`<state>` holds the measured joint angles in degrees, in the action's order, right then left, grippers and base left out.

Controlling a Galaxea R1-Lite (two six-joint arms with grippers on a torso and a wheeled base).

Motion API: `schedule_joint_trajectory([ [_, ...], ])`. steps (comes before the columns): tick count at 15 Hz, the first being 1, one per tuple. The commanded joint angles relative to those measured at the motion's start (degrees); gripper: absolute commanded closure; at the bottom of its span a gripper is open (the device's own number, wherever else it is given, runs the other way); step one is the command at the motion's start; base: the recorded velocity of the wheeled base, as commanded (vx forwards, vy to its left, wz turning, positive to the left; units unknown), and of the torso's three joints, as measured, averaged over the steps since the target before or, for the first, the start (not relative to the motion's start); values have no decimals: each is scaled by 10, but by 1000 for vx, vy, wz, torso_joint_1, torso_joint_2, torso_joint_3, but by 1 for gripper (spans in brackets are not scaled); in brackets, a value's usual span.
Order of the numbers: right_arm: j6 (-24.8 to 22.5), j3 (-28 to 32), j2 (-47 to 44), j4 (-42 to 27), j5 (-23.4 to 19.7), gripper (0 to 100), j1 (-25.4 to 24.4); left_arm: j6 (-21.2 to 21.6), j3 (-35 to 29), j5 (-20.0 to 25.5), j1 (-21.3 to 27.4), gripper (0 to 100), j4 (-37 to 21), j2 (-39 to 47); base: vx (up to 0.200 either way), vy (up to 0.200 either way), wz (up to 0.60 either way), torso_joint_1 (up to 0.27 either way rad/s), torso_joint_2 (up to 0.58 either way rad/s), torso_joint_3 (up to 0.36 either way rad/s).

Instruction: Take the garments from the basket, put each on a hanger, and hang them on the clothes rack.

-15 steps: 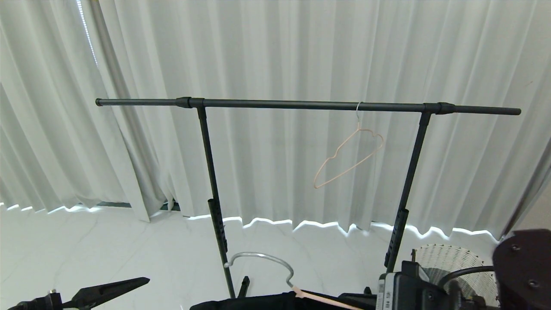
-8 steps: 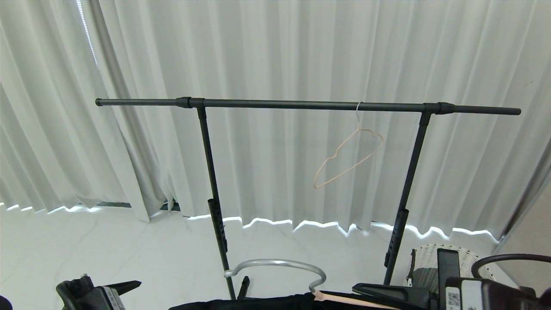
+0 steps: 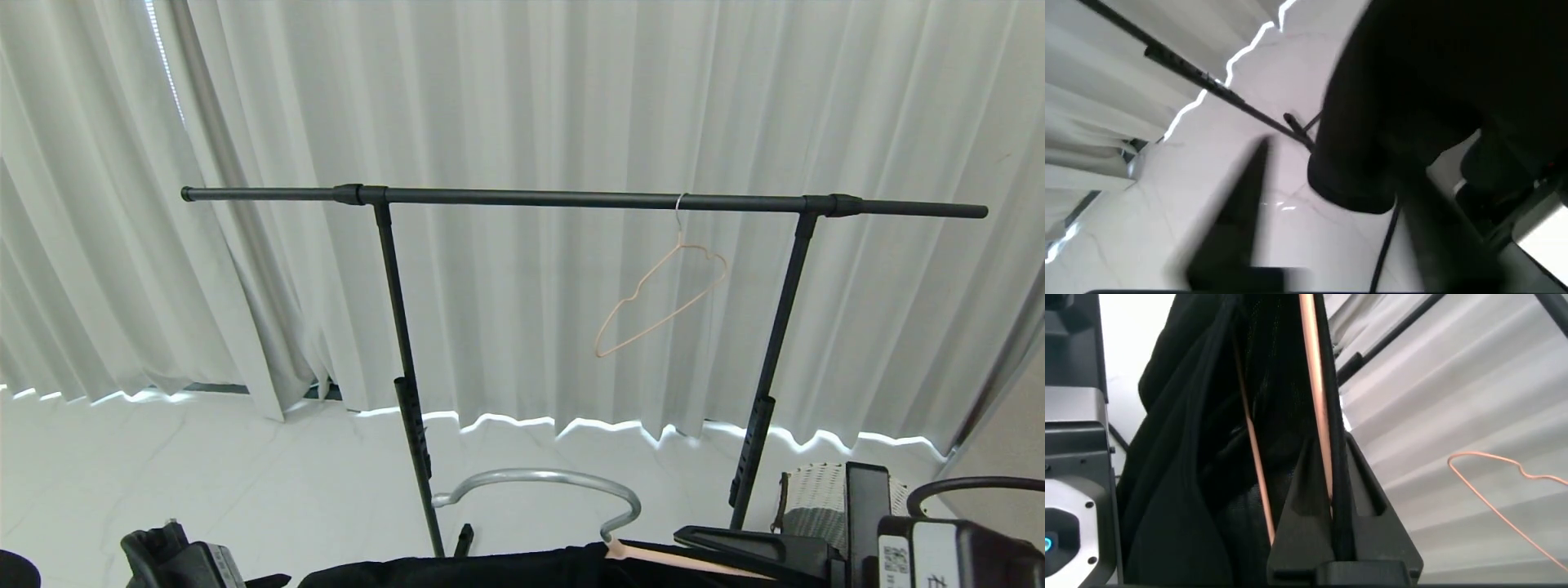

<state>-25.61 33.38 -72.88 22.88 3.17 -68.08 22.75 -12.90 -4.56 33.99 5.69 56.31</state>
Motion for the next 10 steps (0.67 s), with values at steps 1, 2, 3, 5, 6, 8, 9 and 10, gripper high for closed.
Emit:
schedule_joint_trajectory([
  [1,1,-9,12,0,2,100,7,2,4,-26,-65,100,-1,8,0,0,0,0,0,0],
  [2,1,-16,20,0,2,100,16,1,4,-49,-100,100,-1,14,0,0,0,0,0,0],
  [3,1,-16,21,0,1,100,17,1,5,-50,-103,100,-1,14,0,0,0,0,0,0],
  [5,1,-24,33,0,2,100,25,1,3,-70,-153,100,-1,22,0,0,0,0,0,0],
  [6,1,-24,32,0,3,100,28,-1,3,-72,-155,100,-1,29,0,0,0,0,0,0],
  [8,2,-23,36,1,3,100,52,3,7,-90,-184,100,-1,35,0,0,0,0,0,0],
  [9,2,-23,41,1,3,100,59,3,9,-102,-196,100,-1,39,0,0,0,0,0,0],
  [10,2,-23,49,0,3,100,73,0,5,-112,-207,100,0,43,0,0,0,0,0,0],
])
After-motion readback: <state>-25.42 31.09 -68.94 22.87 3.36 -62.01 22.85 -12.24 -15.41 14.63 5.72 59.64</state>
